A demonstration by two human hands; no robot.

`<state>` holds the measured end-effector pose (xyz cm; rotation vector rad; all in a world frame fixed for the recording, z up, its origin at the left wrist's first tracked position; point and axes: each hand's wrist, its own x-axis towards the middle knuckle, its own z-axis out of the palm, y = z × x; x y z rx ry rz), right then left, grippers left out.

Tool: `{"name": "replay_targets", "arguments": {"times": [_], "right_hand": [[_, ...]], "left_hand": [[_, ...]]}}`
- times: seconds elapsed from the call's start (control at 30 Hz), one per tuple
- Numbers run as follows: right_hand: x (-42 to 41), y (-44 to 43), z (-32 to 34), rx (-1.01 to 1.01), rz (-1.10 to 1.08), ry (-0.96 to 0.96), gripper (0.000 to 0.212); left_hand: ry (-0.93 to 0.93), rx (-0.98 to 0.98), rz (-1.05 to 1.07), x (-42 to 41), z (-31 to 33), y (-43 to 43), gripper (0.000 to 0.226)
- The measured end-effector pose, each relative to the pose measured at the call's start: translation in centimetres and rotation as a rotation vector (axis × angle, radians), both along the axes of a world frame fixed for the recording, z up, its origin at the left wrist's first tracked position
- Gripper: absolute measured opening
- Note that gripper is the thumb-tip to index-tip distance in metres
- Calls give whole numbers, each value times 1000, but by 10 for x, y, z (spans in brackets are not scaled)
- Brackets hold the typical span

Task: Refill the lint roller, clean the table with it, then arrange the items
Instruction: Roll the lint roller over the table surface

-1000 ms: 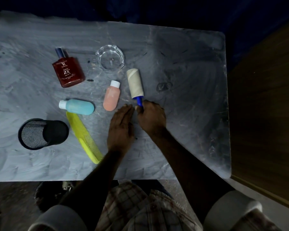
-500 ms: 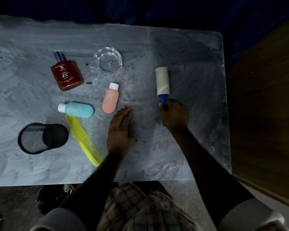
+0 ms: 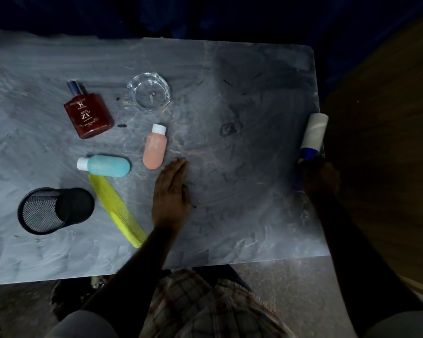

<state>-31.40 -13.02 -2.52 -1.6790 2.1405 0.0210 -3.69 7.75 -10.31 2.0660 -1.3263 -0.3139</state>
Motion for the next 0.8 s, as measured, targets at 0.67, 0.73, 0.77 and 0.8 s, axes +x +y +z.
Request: {"name": "replay_targets", "arguments": {"times": [0.67,0.73,0.77,0.8], "right_hand": [[92,23,1,-168,268,-11,35],[104,27,-2,-188,302,-26,34],[111,28,-2,-180,314,-38,34],[116,30,-3,-187,330,-47,34]], "left_hand": [[24,10,-6,1,6,0,60],[25,2,-1,1,7,-1,61],[23,-3,1,1,7,-1,61],[23,-7,2,1,6,-1,62]]}}
